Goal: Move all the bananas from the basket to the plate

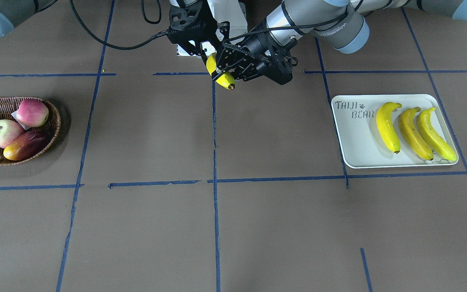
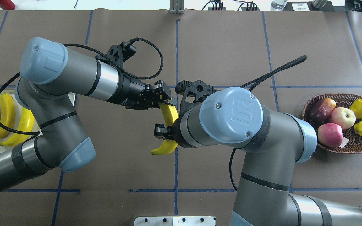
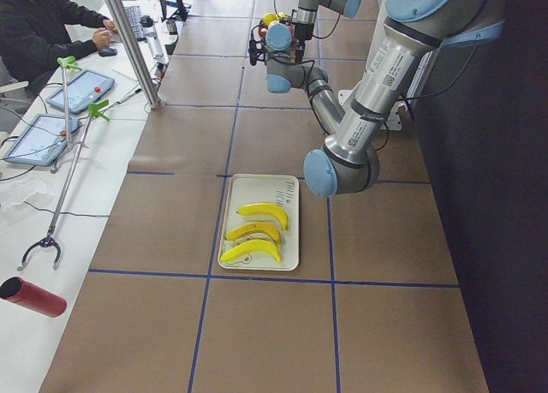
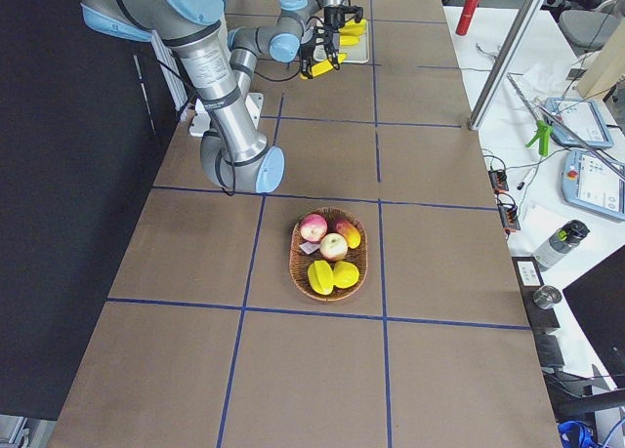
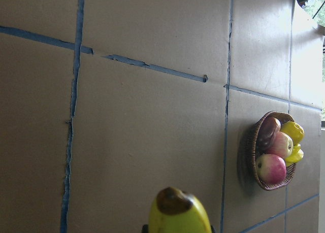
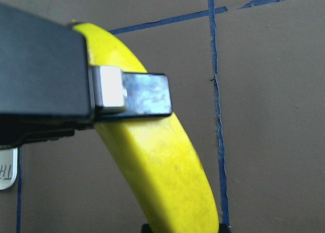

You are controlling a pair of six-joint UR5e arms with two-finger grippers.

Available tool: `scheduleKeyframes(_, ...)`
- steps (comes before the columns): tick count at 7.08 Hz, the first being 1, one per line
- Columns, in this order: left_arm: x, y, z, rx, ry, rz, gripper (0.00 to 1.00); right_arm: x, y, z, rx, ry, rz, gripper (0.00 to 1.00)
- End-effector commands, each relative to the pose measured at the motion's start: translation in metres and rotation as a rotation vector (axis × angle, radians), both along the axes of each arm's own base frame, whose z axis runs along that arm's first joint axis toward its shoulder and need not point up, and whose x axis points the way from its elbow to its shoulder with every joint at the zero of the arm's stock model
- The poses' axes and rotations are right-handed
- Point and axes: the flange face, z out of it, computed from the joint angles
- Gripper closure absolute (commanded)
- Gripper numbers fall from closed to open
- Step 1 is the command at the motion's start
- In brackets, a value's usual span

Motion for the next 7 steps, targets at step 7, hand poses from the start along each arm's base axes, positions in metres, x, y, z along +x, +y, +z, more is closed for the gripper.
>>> scheduleKeyframes(7,-0.045,-0.079,0.055,-0.18,-0.183,-0.183,1.0,0.067,0.015,-0.016,0.071,-0.16,0.021,0.0)
